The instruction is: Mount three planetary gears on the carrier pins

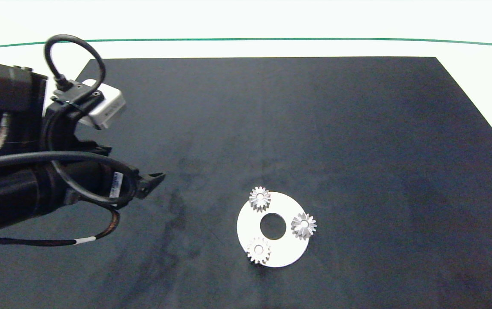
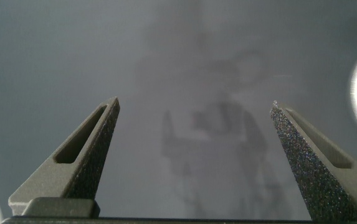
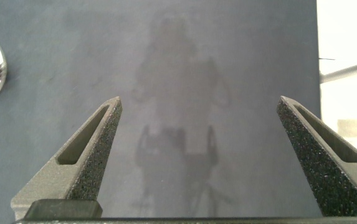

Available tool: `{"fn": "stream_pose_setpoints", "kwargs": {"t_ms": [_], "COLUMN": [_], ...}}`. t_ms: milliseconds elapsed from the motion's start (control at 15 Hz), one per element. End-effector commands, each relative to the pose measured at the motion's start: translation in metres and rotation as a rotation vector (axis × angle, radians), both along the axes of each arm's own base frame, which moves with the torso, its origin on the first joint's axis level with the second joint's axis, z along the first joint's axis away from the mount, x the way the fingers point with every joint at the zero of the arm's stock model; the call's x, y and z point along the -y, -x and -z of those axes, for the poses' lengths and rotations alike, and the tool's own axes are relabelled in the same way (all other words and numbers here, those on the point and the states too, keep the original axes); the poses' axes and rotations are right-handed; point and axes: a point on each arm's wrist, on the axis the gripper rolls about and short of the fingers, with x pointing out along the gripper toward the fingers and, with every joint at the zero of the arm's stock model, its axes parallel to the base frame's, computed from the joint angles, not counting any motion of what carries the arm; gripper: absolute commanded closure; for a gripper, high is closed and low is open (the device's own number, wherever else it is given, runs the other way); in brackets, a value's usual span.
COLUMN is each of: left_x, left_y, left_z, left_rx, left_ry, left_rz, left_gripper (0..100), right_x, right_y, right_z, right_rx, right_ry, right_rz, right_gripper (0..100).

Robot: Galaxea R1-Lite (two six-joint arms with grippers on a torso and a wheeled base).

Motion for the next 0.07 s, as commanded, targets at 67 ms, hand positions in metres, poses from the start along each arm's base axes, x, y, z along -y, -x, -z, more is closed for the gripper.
{"fn": "stream_pose_setpoints", "kwargs": {"t_ms": [67], "left_x": [-0.0307], "left_y": [0.0404], "left_z": [0.0051], "left_rx": [0.065], "left_ry": [-0.011], "left_rz": [-0.131], "left_gripper": [0], "right_x": [0.0039], "right_y": [0.0109], "right_z": [-0.0007], "right_rx": [0.038], "right_ry": [-0.008], "right_rz": [0.055], "right_gripper": [0]}}
